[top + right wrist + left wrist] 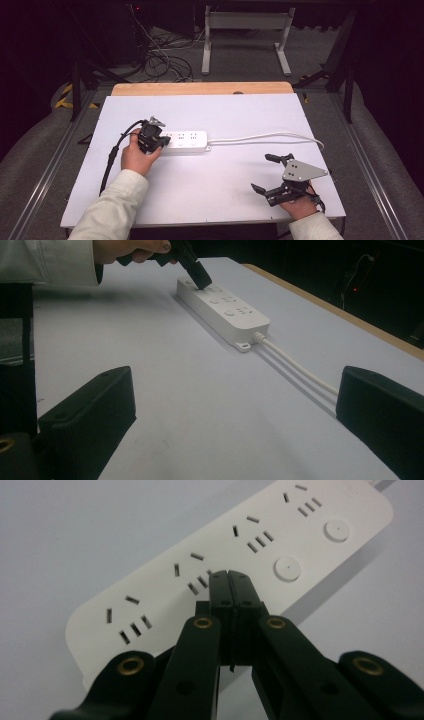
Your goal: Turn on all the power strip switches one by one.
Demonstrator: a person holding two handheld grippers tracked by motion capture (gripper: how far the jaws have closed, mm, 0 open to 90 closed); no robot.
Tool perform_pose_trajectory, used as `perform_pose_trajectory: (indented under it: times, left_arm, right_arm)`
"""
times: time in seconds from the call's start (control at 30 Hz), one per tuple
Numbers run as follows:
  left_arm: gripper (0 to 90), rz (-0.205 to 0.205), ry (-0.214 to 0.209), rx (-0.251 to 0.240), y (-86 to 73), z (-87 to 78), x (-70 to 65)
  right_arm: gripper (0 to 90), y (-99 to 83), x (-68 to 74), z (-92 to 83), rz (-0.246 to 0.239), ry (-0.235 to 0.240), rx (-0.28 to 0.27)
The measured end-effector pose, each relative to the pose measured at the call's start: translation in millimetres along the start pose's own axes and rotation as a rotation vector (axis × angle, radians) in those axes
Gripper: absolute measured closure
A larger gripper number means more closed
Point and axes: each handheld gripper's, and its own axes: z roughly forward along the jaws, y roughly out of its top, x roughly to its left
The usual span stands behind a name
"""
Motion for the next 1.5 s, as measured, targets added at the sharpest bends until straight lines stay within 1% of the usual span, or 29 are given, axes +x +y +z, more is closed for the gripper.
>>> perform_pose_trajectory:
  times: [0.07, 0.13, 0.2, 0.23, 0.27, 0.3, 0.47, 0.63, 0.73, 0.87, 0.97, 1.03, 1.1, 1.13, 1.17, 1.23, 1.3, 1.33, 1.4, 1.5]
  left_arm:
    - [90.0, 0.001, -0.003, -0.003, 0.2, 0.5, -0.4]
    - [90.0, 0.004, 0.006, -0.005, 0.3, 0.7, -0.6]
    - [90.0, 0.012, 0.012, -0.002, 0.3, 0.5, -0.9]
    - [90.0, 0.013, 0.005, -0.002, 0.1, 0.9, -1.9]
    - [90.0, 0.024, 0.011, -0.001, 0.3, 0.9, -2.1]
    - [90.0, 0.025, 0.013, 0.001, 0.3, 0.9, -2.1]
    - [90.0, 0.014, -0.003, -0.004, -0.8, 1.9, -0.8]
    - [90.0, 0.018, -0.002, -0.001, -1.2, 2.2, 0.1]
    - [90.0, 0.017, -0.006, -0.007, -2.2, 2.8, -0.1]
    - [90.0, 0.024, 0.007, -0.007, -2.9, 2.9, -1.5]
    - [90.0, 0.014, -0.001, -0.018, -4.7, 3.2, -0.6]
    - [90.0, 0.021, 0.007, -0.017, -4.8, 3.4, -2.1]
    - [90.0, 0.040, 0.021, -0.009, -3.9, 3.6, -4.1]
    - [90.0, 0.040, 0.021, -0.008, -3.7, 3.8, -4.4]
    - [90.0, 0.024, 0.010, -0.010, -4.1, 3.8, -2.6]
    - [90.0, 0.019, 0.003, -0.015, -4.5, 3.9, -0.9]
    - [90.0, 0.023, 0.009, -0.012, -4.7, 4.5, -2.0]
    - [90.0, 0.037, 0.023, -0.007, -4.5, 4.5, -4.3]
    - [90.0, 0.049, 0.044, -0.005, -4.1, 4.7, -7.4]
    - [90.0, 0.016, 0.009, -0.009, -4.1, 3.9, -1.7]
  right_arm:
    - [3.1, 0.0, 0.0, 0.0, -0.001, 0.000, 0.000]
    - [3.2, 0.0, 0.1, 0.0, 0.000, 0.000, 0.000]
    - [3.2, -0.1, 0.1, 0.0, -0.001, 0.000, 0.001]
    - [3.2, -0.1, 0.1, 0.0, -0.001, 0.000, 0.001]
    - [3.2, -0.1, 0.0, 0.1, -0.002, 0.002, 0.002]
    - [3.2, -0.1, 0.0, 0.1, -0.002, 0.002, 0.002]
    - [3.2, 0.0, 0.4, 0.0, -0.001, 0.002, 0.001]
    - [3.2, -0.1, 0.5, 0.5, -0.002, 0.004, 0.004]
    - [3.2, -0.1, 0.5, 0.6, 0.000, 0.004, 0.005]
    - [3.2, -0.1, 0.8, 0.8, 0.000, 0.004, 0.005]
    - [3.2, -0.2, 0.8, 0.9, -0.002, 0.004, 0.007]
    - [3.2, -0.2, 0.8, 0.9, -0.001, 0.004, 0.007]
    - [3.2, -0.3, 0.6, 1.1, -0.003, 0.006, 0.009]
    - [3.2, -0.3, 0.6, 1.1, -0.003, 0.006, 0.009]
    - [3.1, -0.3, 0.7, 1.3, -0.004, 0.006, 0.009]
    - [3.2, -0.2, 0.9, 1.2, -0.003, 0.007, 0.009]
    - [3.2, -0.2, 1.0, 1.1, -0.002, 0.007, 0.009]
    - [3.2, -0.2, 1.1, 1.1, 0.000, 0.007, 0.011]
    - [3.2, -0.3, 1.2, 1.4, 0.001, 0.008, 0.010]
    - [3.2, -0.1, 1.2, 1.1, -0.004, 0.007, 0.007]
